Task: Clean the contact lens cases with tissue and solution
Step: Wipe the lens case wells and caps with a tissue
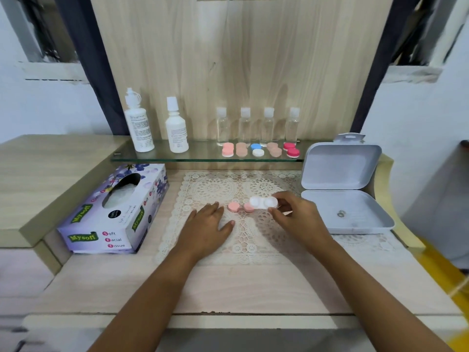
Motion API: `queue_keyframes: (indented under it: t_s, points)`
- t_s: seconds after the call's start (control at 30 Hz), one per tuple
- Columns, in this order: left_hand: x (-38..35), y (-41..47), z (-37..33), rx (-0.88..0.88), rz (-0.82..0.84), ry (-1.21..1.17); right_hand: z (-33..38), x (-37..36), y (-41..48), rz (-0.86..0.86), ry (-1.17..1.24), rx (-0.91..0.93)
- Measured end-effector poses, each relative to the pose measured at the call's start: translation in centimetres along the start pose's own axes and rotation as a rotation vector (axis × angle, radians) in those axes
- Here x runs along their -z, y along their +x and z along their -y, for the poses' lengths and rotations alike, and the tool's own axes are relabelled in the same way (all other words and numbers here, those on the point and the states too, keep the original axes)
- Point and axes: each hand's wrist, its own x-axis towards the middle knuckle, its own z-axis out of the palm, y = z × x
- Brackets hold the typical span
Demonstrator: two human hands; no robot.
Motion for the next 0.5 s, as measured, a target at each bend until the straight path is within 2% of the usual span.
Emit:
queue_keyframes:
  t_s: [0.27, 0.5]
  points:
    - [0.1, -0.1, 0.0, 0.005, 0.003, -0.007, -3.2, 5.7, 0.3, -0.174, -0.239, 0.126]
    - [0.1, -0.1, 0.0, 0.004, -0.001, -0.018, -6.0, 8.8, 0.9, -0.103, -0.672, 0.237]
